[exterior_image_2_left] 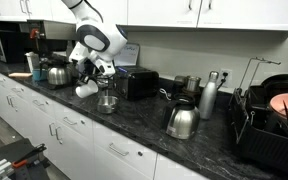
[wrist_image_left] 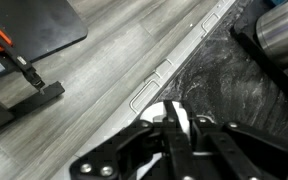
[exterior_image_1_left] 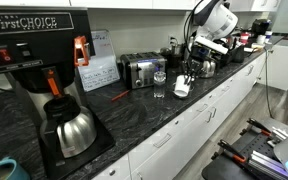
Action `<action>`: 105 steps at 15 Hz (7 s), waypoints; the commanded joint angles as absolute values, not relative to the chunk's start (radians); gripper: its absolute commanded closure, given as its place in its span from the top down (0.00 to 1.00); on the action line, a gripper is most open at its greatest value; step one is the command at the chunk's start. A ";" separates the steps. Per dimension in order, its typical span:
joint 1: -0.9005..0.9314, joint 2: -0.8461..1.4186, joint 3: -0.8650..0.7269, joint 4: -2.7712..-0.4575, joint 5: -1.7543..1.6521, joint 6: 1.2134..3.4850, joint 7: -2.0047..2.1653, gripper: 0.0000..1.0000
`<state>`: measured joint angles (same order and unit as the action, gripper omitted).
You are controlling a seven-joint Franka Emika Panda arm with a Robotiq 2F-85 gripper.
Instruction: Pour the contents in the white mug into the silver pot
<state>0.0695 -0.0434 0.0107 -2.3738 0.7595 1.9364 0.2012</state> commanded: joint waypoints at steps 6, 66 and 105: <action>0.033 0.069 0.002 -2.269 0.918 1.837 0.248 0.02; -0.131 0.246 -0.140 -2.362 1.530 1.467 0.026 0.02; 0.168 -0.207 0.187 -2.566 0.753 2.360 0.115 0.02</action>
<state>0.1442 -0.1460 0.1338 -2.5057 0.8197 2.2314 0.0730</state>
